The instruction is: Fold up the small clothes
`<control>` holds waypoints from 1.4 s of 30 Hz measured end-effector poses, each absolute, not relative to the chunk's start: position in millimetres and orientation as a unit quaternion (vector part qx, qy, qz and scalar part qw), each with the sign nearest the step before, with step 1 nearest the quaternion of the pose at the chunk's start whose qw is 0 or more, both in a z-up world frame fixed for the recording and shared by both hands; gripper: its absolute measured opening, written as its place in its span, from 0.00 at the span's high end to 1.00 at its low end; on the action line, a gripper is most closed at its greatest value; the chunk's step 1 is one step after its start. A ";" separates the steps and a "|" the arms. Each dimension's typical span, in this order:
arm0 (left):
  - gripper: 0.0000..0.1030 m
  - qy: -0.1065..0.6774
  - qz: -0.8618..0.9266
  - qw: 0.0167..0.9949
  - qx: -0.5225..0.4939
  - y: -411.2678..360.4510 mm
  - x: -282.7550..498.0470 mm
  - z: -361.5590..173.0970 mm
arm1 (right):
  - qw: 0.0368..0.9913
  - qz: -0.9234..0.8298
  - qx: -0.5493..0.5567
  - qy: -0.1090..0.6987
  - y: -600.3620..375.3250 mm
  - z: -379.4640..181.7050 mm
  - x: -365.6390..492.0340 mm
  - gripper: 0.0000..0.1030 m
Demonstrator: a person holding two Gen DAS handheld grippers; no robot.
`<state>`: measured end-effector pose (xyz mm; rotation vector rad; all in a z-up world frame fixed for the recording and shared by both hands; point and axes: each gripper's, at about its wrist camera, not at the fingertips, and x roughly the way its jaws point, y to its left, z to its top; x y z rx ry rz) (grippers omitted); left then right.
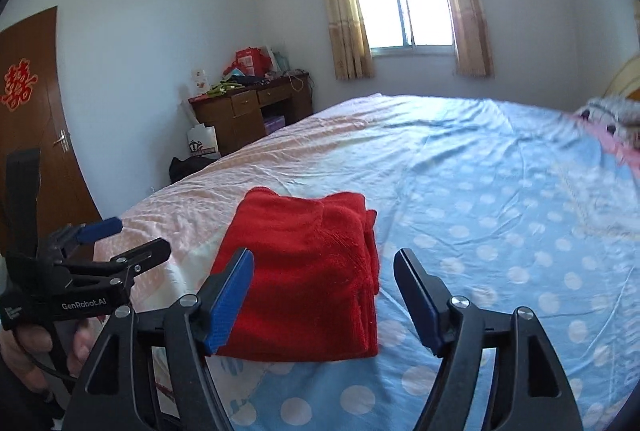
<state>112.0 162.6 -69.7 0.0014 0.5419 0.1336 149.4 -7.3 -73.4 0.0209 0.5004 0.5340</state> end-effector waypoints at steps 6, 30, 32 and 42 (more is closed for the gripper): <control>0.00 0.262 0.057 0.963 0.008 158.1 110.0 -66.9 | 0.936 0.261 0.017 0.237 -7.3 -68.8 143.2 0.29; 0.00 0.264 0.057 0.963 0.008 154.9 108.3 -68.9 | 0.940 0.241 0.045 0.237 -18.4 -68.3 142.6 0.29; 0.00 0.264 0.058 0.963 0.008 154.8 108.4 -69.0 | 0.940 0.241 0.045 0.238 -17.6 -69.0 142.2 0.29; 0.00 0.265 0.057 0.963 0.008 154.4 108.0 -69.8 | 0.939 0.242 0.045 0.240 -16.4 -69.9 141.7 0.28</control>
